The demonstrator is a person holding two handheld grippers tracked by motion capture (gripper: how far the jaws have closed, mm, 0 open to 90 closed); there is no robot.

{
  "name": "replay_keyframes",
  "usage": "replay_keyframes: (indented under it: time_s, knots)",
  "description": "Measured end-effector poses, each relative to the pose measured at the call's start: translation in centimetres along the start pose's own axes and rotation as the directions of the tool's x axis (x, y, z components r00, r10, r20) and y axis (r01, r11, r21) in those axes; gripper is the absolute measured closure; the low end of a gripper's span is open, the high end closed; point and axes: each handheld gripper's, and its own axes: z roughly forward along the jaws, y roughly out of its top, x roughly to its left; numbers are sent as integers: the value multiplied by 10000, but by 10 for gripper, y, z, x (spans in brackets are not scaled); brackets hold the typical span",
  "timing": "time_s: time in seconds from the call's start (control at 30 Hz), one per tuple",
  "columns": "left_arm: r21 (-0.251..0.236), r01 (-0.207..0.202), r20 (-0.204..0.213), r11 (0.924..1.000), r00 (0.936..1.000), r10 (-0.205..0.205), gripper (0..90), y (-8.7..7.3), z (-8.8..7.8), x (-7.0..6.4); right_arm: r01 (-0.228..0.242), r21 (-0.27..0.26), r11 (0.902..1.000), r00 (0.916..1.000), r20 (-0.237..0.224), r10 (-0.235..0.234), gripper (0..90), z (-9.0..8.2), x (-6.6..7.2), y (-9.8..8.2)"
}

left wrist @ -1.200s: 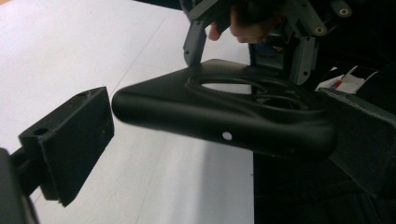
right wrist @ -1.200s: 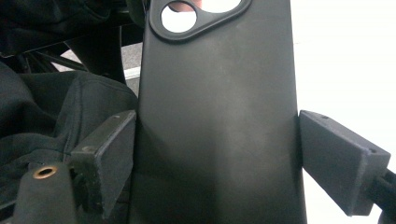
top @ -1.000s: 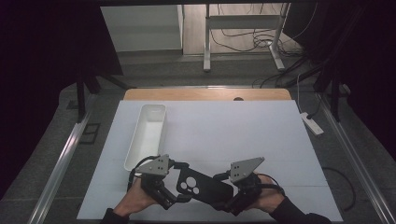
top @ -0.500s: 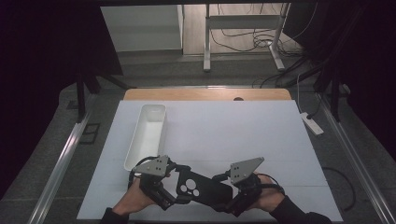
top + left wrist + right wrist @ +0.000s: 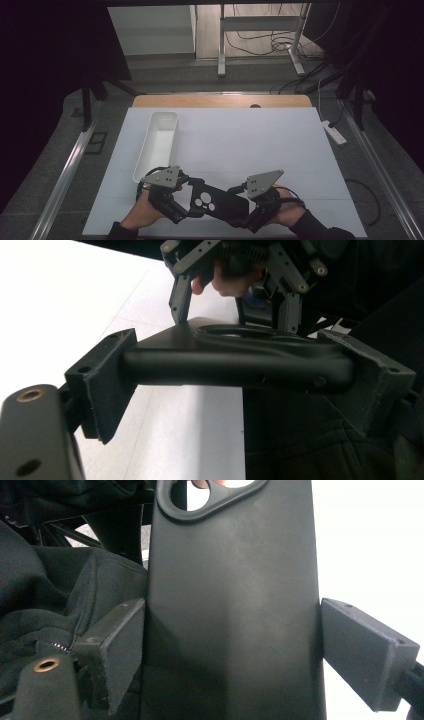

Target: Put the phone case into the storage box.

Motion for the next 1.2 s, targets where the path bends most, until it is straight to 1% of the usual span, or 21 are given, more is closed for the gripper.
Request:
replay_keyframes:
  time_s: [0.1,0.63,0.77,0.93,1.03,1.07,1.17,1.2]
  knots:
    - [70,33,-40,10000,10000,-32,153,1,0,0,42,27,10000,10000,58,-42,143,0,0,0]
    - [50,326,-83,9995,9994,-326,160,3,0,1,19,-23,10000,9999,149,-19,134,-1,-1,0]
    - [120,399,-204,9991,9990,-397,162,3,0,1,-33,38,10000,9994,340,31,127,0,-1,1]
    - [170,545,-343,9984,9980,-539,163,3,0,3,-183,59,9998,9980,603,179,83,0,-1,2]
    - [241,626,-503,9977,9968,-613,163,4,-1,3,-324,50,9995,9961,826,319,42,0,-1,2]
    - [251,681,-540,9974,9963,-666,163,4,-1,4,-356,107,9993,9947,965,344,35,-1,-1,2]
    - [313,838,-755,9960,9938,-813,163,4,-3,5,-367,138,9992,9919,1225,348,5,-2,-1,2]
    - [334,901,-827,9954,9928,-871,163,5,-3,6,-435,189,9989,9902,1335,406,0,-4,-1,2]
